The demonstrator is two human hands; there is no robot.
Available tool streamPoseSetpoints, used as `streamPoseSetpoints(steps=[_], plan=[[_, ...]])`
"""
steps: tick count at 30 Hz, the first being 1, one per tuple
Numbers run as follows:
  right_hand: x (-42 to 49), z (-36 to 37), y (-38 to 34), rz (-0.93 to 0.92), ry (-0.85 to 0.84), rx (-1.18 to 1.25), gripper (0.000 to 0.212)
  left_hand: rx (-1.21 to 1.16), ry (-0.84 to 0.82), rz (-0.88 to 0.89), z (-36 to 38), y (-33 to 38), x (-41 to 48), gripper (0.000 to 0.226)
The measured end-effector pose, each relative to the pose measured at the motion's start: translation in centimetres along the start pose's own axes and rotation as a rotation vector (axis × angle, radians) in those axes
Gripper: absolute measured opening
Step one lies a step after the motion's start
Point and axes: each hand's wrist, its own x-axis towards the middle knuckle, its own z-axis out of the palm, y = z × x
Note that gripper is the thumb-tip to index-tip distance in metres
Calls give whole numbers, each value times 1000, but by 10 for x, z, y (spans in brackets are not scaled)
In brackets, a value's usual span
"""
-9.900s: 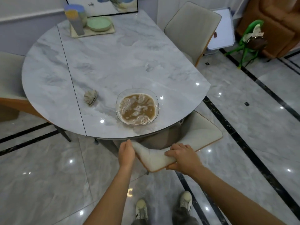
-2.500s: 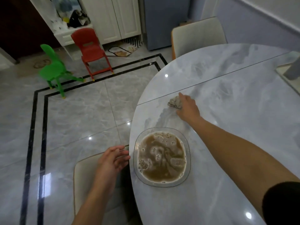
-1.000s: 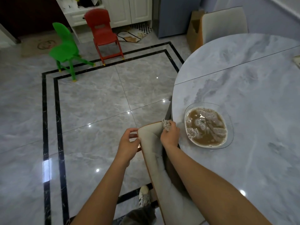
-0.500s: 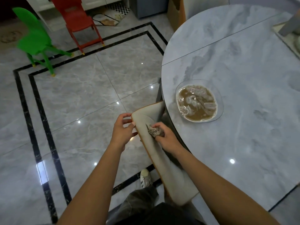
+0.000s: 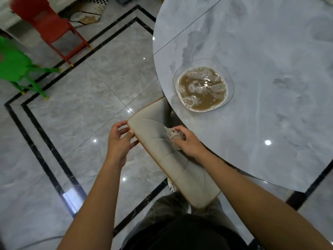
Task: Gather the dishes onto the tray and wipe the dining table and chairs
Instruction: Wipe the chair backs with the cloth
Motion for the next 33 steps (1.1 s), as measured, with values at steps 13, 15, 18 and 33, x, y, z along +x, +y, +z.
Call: streamPoseSetpoints(steps=[13, 15, 18, 33], plan=[[22, -7, 5, 82, -52, 394, 26, 60, 1, -33, 1, 5, 0, 35], [26, -7, 13, 102, 35, 319, 23, 67, 8, -33, 2, 5, -1, 35], [26, 2, 23, 123, -53, 188, 28, 61, 12, -35, 3, 5, -3, 34], [-30, -4, -28, 84, -393, 578, 34, 32, 49, -19, 7, 2, -7, 32]])
